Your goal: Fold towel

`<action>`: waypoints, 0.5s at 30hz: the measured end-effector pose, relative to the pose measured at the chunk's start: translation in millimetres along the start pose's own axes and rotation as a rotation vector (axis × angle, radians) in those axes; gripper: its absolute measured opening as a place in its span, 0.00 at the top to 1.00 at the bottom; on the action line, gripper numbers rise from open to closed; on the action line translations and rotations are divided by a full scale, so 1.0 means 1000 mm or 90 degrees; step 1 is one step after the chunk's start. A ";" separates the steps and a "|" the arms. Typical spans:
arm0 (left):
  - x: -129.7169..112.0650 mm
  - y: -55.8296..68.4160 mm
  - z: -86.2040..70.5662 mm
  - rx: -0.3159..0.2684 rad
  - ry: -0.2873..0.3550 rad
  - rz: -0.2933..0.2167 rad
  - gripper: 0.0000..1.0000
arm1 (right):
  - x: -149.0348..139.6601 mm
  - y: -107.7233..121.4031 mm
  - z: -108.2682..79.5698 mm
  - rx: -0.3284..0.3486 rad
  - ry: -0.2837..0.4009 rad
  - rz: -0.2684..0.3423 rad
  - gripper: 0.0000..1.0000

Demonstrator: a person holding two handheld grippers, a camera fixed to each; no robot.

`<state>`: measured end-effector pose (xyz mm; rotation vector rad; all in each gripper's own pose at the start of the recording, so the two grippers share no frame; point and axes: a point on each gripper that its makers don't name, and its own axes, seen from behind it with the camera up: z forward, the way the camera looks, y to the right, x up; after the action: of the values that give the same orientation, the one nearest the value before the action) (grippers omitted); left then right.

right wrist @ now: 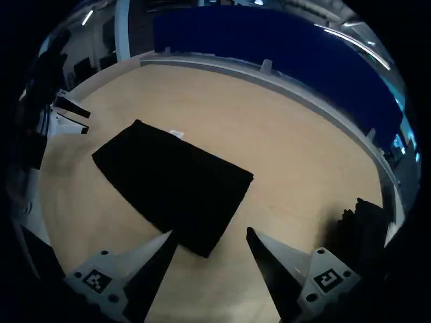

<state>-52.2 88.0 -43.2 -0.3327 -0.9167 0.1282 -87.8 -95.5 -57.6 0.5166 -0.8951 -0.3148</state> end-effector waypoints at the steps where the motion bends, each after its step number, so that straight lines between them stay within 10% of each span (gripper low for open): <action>1: -0.004 -0.001 -0.004 0.004 0.000 -0.007 0.07 | -0.001 -0.001 0.000 0.004 -0.003 -0.005 0.03; 15: -0.051 -0.011 -0.043 0.046 -0.013 -0.075 0.07 | -0.012 -0.013 0.000 0.040 -0.029 -0.068 0.07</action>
<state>-49.3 54.9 -102.4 -0.2094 -0.9473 0.0557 -95.2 -100.7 -72.9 0.6187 -0.9256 -0.3969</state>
